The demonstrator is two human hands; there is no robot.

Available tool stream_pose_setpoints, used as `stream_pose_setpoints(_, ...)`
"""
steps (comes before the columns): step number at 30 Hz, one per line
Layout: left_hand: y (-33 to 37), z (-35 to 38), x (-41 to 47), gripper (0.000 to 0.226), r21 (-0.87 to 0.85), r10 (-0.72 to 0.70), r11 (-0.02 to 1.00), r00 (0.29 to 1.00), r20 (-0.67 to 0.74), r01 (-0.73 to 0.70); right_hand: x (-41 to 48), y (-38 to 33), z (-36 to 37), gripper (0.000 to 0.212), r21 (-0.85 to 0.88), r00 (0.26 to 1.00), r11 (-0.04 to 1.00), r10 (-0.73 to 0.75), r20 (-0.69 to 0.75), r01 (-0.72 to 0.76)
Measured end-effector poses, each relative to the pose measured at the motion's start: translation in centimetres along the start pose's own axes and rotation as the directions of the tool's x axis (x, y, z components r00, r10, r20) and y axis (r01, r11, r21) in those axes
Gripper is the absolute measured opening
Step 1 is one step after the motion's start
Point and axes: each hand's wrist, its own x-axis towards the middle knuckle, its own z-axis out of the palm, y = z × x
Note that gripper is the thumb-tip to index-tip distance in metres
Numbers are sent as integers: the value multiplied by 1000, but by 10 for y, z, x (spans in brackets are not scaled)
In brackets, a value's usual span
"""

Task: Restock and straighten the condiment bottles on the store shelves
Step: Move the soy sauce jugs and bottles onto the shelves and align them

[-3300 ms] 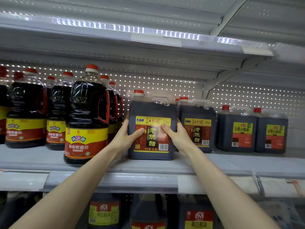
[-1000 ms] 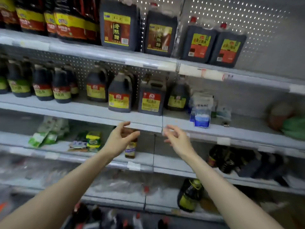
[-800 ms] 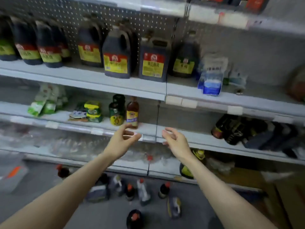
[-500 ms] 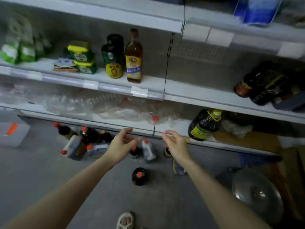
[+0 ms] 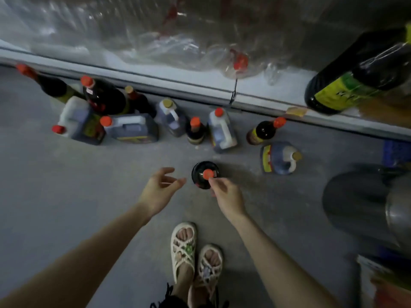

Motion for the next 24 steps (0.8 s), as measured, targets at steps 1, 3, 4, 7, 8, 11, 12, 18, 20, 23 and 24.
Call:
stream_pose_setpoints(1, -15, 1, 10, 48, 4, -19, 1000, 1000, 6, 19, 8, 14, 12, 26, -1, 1000, 1000, 21, 2, -21)
stream_pose_setpoints(3, -41, 5, 29, 47, 2, -59, 998, 998, 23, 59, 22, 40, 33, 31, 10, 998, 998, 67, 16, -68)
stream_pose_setpoints(4, -51, 7, 37, 47, 3, -76, 997, 997, 21, 76, 27, 49, 41, 34, 21, 996, 996, 85, 16, -86)
stream_pose_setpoints(7, -80, 15, 58, 48, 10, -109, 994, 994, 15, 109, 44, 77, 64, 34, 82, 993, 990, 117, -8, -116)
stream_pose_setpoints(8, -87, 18, 65, 48, 11, -116, 993, 993, 18, 115, 51, 82, 70, 32, 90, 990, 986, 139, -17, -137)
stream_pose_setpoints(11, -107, 24, 85, 49, 16, -125, 992, 991, 38, 124, 70, 99, 88, 30, 131, 979, 970, 206, -2, -204)
stream_pose_setpoints(12, -114, 25, 91, 50, 21, -128, 992, 991, 44, 127, 74, 104, 94, 32, 162, 973, 960, 229, 4, -226)
stream_pose_setpoints(18, -140, 30, 114, 51, 26, -130, 991, 990, 46, 129, 89, 114, 116, 39, 295, 954, 908, 297, 50, -298)
stream_pose_setpoints(20, -147, 31, 119, 51, 17, -136, 991, 990, 44, 136, 97, 115, 122, 42, 282, 948, 905, 314, 61, -318)
stream_pose_setpoints(23, -152, 31, 121, 52, -9, -144, 989, 989, 43, 145, 104, 121, 126, 41, 301, 935, 886, 347, 70, -351)
stream_pose_setpoints(24, -154, 31, 122, 53, -16, -148, 989, 988, 42, 148, 106, 124, 126, 40, 301, 937, 888, 343, 70, -348)
